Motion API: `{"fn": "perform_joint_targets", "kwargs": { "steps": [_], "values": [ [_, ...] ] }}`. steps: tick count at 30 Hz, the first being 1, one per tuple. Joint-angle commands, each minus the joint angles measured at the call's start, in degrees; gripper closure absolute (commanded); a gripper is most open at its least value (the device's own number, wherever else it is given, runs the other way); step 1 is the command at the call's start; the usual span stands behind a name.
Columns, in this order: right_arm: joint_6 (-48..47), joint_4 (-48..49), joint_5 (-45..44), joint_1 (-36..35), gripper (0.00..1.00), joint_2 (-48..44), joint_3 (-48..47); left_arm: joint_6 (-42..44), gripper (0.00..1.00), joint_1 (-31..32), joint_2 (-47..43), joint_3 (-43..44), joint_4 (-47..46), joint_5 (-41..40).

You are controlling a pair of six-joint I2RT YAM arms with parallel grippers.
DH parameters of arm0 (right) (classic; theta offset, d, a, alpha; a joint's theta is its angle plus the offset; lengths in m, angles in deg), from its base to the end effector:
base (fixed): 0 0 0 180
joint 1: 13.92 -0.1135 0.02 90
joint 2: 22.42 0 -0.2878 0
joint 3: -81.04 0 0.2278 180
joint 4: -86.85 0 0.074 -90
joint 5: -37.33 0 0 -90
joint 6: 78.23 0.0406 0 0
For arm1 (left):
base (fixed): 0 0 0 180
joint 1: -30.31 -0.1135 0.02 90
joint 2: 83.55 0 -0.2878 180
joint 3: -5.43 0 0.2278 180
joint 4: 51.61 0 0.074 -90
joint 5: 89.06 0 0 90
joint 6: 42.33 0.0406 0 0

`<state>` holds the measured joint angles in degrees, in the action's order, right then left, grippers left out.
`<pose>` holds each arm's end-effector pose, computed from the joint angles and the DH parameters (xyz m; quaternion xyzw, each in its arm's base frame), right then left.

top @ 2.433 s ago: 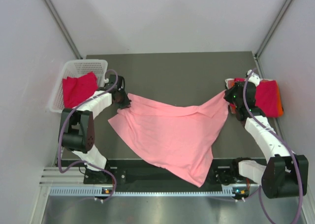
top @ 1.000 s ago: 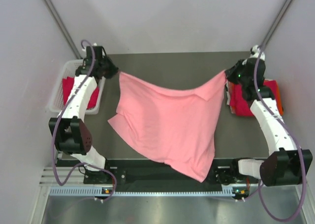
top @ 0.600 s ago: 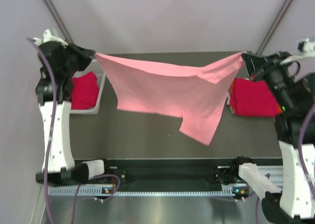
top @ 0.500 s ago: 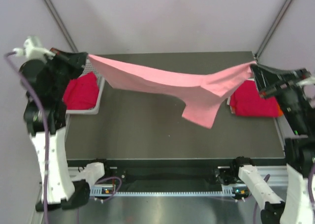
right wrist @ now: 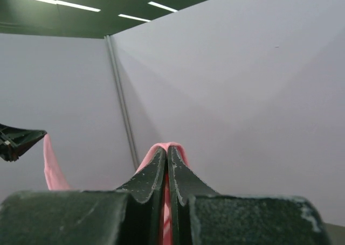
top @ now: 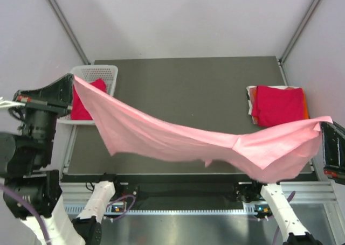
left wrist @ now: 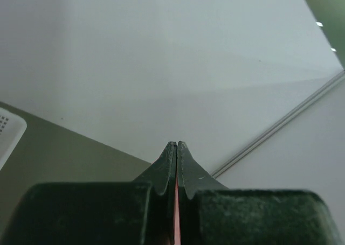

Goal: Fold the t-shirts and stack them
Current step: Flatten the tshirt out

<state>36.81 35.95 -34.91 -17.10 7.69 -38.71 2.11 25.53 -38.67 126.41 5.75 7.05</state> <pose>-0.1401 0.0046 0.5562 -0.0556 0.4460 0.2819 0.8476 -0.0205 -0.0060 0.5745 -0.2082 0.5449 -0.3119 0.7500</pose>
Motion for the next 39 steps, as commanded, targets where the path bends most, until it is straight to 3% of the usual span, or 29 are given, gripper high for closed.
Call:
{"fn": "perform_joint_targets", "kwargs": {
  "steps": [1, 9, 11, 14, 17, 18, 20, 21, 23, 25, 28, 29, 31, 35, 39],
  "values": [
    [-0.5, -2.2, -3.3, 0.8, 1.0, 9.1, 0.9, -2.1, 1.0, 0.0, 8.0, -3.7, 2.7, -2.0],
    [4.3, 7.1, -3.4, 0.8, 1.0, 24.6, 11.7, -5.7, 1.0, -0.1, 17.3, -21.8, -11.9, 1.1],
    [5.2, 10.1, -2.6, 0.8, 1.0, 30.1, 11.8, -6.2, 1.0, -0.1, 22.3, -22.0, -16.0, 2.3],
    [5.4, 9.4, -0.6, 0.9, 1.0, 39.0, 5.3, -5.4, 1.0, -0.1, 30.4, -13.9, -18.2, 3.6],
    [3.9, 4.2, -0.8, 0.8, 1.0, 48.4, -9.1, -3.5, 1.0, -0.1, 37.4, -5.1, -17.1, 2.4],
    [3.6, 2.6, -1.2, 1.2, 1.0, 50.5, -17.8, -2.5, 1.0, -0.4, 39.4, 2.5, -16.1, 2.2],
    [4.2, -0.7, 0.6, 2.2, 1.0, 56.9, -26.5, -2.3, 1.0, -1.0, 45.2, 13.7, -14.1, 3.5],
    [5.8, -1.2, 3.7, 2.7, 1.0, 58.6, -32.8, -3.1, 1.0, -2.1, 46.9, 16.5, -13.3, 4.4],
    [7.5, 0.4, 7.4, 5.6, 1.0, 60.6, -33.7, -4.7, 1.0, -3.2, 50.4, 20.1, -13.8, 8.4],
    [8.3, 4.0, 8.3, 5.8, 1.0, 58.3, -28.8, -6.0, 1.0, -3.8, 51.3, 18.7, -15.8, 10.3],
    [8.9, 12.5, 7.9, 6.2, 1.0, 51.8, -10.0, -6.4, 1.0, -3.8, 49.3, 7.1, -22.3, 12.8],
    [9.2, 14.2, 8.2, 6.8, 1.0, 50.4, -0.6, -6.7, 1.0, -3.8, 48.6, -0.5, -24.1, 13.1],
    [10.8, 17.7, 8.7, 7.6, 1.0, 46.6, 7.6, -6.9, 1.0, -3.7, 47.0, -7.4, -27.7, 13.9],
    [11.7, 21.3, 8.1, 8.5, 1.0, 40.4, 29.6, -5.3, 1.0, -3.8, 44.0, -25.3, -31.4, 14.2],
    [10.9, 22.3, 7.9, 8.6, 1.0, 35.4, 42.6, -3.5, 1.0, -3.8, 40.0, -36.3, -31.4, 13.0]
  ]
}}
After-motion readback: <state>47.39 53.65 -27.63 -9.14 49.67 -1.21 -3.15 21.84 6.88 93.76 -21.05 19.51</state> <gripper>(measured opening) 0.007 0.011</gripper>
